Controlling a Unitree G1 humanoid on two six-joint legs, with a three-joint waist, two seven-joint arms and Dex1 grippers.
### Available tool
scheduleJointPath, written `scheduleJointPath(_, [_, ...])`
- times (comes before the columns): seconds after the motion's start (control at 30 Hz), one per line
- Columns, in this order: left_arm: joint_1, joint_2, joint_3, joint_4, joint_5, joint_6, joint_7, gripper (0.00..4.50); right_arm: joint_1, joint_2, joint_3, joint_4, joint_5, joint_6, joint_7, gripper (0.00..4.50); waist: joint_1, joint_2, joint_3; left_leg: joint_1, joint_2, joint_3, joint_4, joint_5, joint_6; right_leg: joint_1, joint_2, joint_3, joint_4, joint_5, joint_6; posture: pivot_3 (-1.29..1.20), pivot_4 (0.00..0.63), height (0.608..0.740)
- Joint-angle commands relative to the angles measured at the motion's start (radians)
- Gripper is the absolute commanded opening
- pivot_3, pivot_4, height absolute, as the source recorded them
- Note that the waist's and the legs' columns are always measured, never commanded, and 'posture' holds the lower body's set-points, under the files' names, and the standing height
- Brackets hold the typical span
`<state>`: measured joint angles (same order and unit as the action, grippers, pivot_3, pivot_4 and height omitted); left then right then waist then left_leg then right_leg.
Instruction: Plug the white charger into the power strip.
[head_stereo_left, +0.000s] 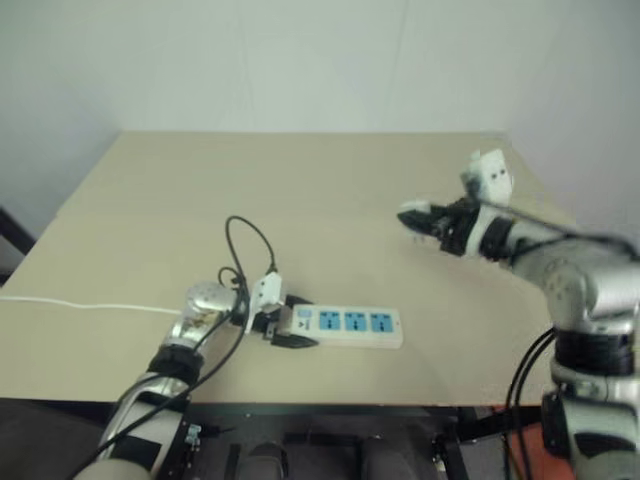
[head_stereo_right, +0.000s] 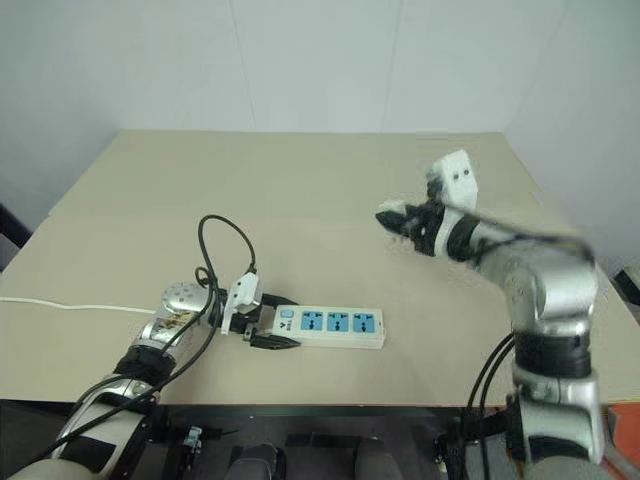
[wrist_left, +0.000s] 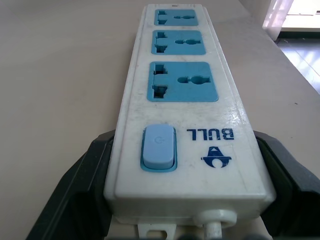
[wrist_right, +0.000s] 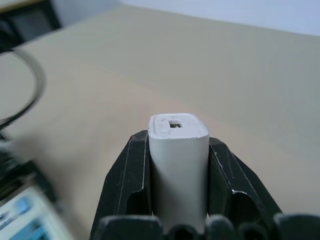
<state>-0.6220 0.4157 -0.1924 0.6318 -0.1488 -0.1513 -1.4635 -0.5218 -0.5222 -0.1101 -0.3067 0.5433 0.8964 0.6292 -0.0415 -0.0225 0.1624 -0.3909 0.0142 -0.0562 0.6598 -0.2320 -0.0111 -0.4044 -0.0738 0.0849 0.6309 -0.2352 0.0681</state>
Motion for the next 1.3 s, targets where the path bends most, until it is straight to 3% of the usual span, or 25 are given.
scheduleJointPath(0.03, [-0.009, 0.018, -0.009, 0.042, 0.025, 0.010, 0.009, 3.31, 0.071, 0.064, 0.066, -0.110, 0.000, -0.211, 0.075, 1.13, -0.006, 0.000, 0.000, 0.000, 0.000, 0.000, 0.000, 0.000, 0.000, 0.000, 0.000, 0.001, 0.000, 0.000, 0.001, 0.00, 0.150, 0.740])
scheduleJointPath(0.27, [-0.003, 0.025, -0.012, 0.031, 0.026, 0.013, 0.015, 3.31, 0.086, 0.227, 0.210, 0.101, -0.115, -0.519, 0.138, 1.13, -0.006, 0.000, 0.000, 0.003, 0.002, 0.000, 0.000, 0.000, 0.000, 0.001, 0.003, 0.002, 0.000, -0.002, 0.004, 0.00, 0.150, 0.740])
scheduleJointPath(0.4, [0.011, 0.025, -0.016, 0.010, 0.027, 0.019, 0.022, 3.31, 0.075, 0.275, 0.263, 0.190, -0.137, -0.612, 0.201, 1.13, -0.004, 0.000, 0.000, 0.002, 0.002, 0.000, 0.000, 0.000, 0.000, 0.000, 0.003, 0.002, 0.000, 0.002, -0.002, 0.00, 0.150, 0.740])
scheduleJointPath(0.7, [0.019, 0.024, -0.026, -0.003, 0.031, 0.021, 0.027, 3.31, 0.095, 0.298, 0.339, 0.337, -0.190, -0.703, 0.287, 1.13, -0.004, 0.000, 0.000, 0.002, 0.002, 0.000, 0.000, 0.000, 0.000, 0.000, 0.004, 0.002, 0.000, 0.002, -0.002, 0.00, 0.150, 0.740])
scheduleJointPath(0.97, [0.011, 0.024, -0.028, 0.005, 0.032, 0.018, 0.025, 3.31, 0.085, 0.298, 0.331, 0.437, -0.237, -0.762, 0.298, 1.13, -0.004, 0.000, 0.000, 0.003, 0.002, 0.000, 0.000, 0.000, 0.000, 0.001, 0.003, 0.002, 0.000, 0.002, -0.002, 0.00, 0.150, 0.740])
scheduleJointPath(1.3, [0.010, 0.033, -0.027, 0.019, 0.033, 0.004, 0.022, 3.31, 0.126, 0.246, 0.311, 0.423, -0.231, -0.771, 0.324, 1.13, -0.003, 0.000, 0.000, 0.003, 0.002, 0.000, 0.000, 0.000, 0.000, 0.001, 0.003, 0.002, 0.000, 0.001, -0.002, 0.00, 0.150, 0.740])
